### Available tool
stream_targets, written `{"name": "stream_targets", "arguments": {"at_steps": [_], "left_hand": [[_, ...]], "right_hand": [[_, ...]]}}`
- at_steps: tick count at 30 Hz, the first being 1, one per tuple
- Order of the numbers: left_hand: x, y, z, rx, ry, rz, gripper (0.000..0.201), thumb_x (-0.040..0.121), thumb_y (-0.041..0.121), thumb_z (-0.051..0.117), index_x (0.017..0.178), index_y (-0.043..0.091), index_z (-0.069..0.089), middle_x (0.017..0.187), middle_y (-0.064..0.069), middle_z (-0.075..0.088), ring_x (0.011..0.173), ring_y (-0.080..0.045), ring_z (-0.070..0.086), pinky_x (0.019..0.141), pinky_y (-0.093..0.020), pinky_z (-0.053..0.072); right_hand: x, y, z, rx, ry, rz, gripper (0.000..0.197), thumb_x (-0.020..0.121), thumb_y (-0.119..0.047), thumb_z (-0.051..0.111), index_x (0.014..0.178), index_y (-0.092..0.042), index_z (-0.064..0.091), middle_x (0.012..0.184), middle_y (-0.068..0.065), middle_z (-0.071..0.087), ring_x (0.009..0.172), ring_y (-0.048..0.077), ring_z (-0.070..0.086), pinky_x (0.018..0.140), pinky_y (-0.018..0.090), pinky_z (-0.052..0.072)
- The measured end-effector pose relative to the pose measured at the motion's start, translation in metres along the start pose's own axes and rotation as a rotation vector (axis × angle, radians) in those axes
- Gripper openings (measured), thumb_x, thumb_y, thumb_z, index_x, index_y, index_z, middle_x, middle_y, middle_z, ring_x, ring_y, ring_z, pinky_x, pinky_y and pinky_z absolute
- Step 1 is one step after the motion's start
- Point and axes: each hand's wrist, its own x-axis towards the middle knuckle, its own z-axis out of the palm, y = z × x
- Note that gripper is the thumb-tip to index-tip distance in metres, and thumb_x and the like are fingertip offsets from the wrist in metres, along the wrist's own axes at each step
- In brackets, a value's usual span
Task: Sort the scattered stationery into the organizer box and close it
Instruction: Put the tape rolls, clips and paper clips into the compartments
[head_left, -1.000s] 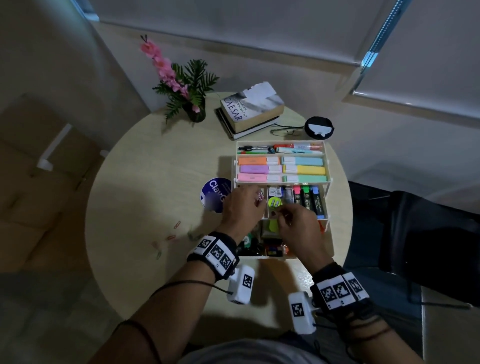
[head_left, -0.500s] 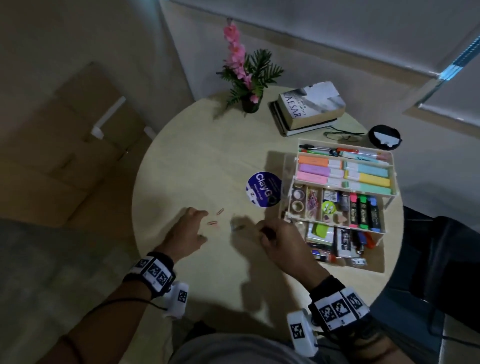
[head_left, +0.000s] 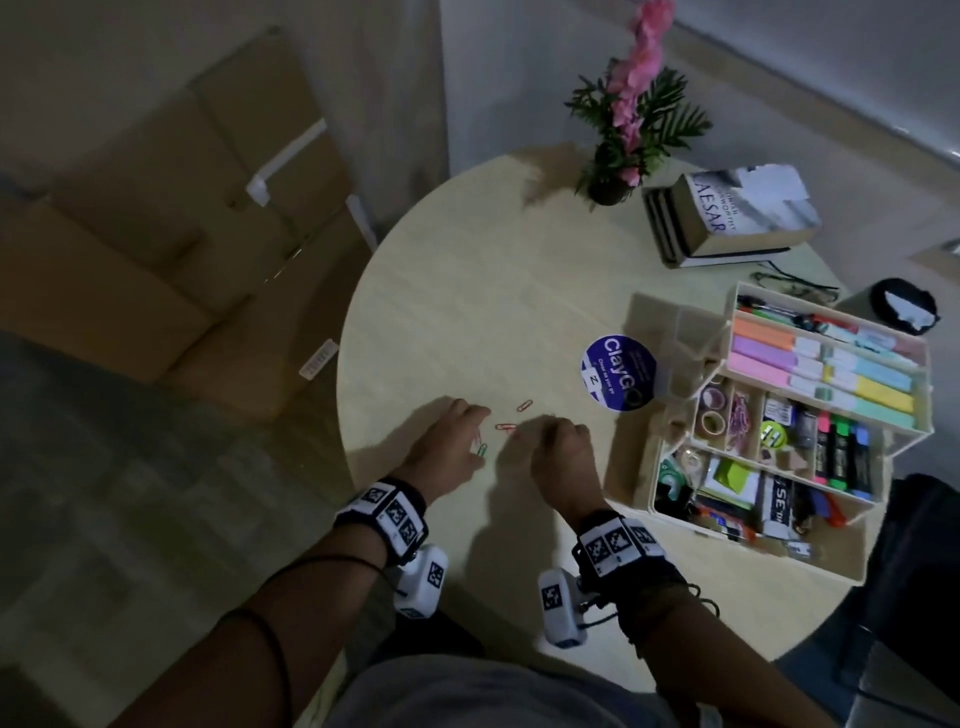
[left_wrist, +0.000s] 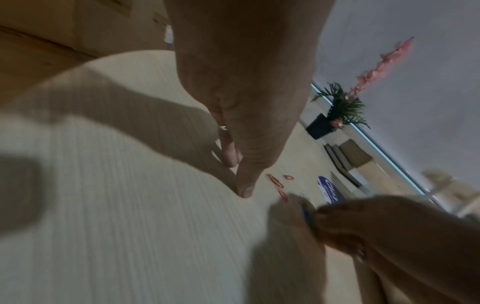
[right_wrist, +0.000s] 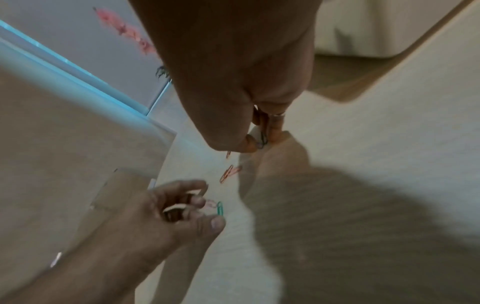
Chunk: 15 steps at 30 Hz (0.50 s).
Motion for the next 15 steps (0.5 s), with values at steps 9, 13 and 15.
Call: {"name": "stream_targets", "arguments": {"at_steps": [9, 13, 15], "left_hand": [[0.011, 0.015, 0.004, 0.118, -0.025, 0.065, 0.065, 0.080, 0.016, 0.088, 0.135, 0.014, 0.053, 0.129, -0.006, 0.054, 0.111, -0.028, 0.058, 0.088, -0.041, 0.052], [0.016, 0.016, -0.002, 0.047, -0.052, 0.068, 0.040, 0.094, 0.002, 0.069, 0.133, 0.010, 0.067, 0.123, -0.011, 0.062, 0.103, -0.024, 0.068, 0.085, -0.029, 0.052], [0.019, 0.018, -0.004, 0.103, -0.062, 0.064, 0.025, 0.097, 0.004, 0.066, 0.119, 0.009, 0.075, 0.114, -0.013, 0.066, 0.100, -0.028, 0.069, 0.081, -0.030, 0.052]], "right_hand": [[0.015, 0.000, -0.002, -0.134, 0.128, -0.191, 0.039, 0.098, -0.033, 0.055, 0.131, -0.012, 0.059, 0.125, 0.005, 0.059, 0.111, 0.027, 0.047, 0.091, 0.035, 0.041], [0.011, -0.005, -0.011, -0.127, 0.083, -0.316, 0.036, 0.092, -0.021, 0.072, 0.126, -0.015, 0.062, 0.130, 0.012, 0.058, 0.119, 0.034, 0.050, 0.096, 0.045, 0.045], [0.010, -0.007, -0.011, -0.100, 0.119, -0.330, 0.023, 0.089, -0.005, 0.071, 0.111, -0.010, 0.070, 0.115, 0.015, 0.061, 0.104, 0.038, 0.057, 0.089, 0.047, 0.053]]}}
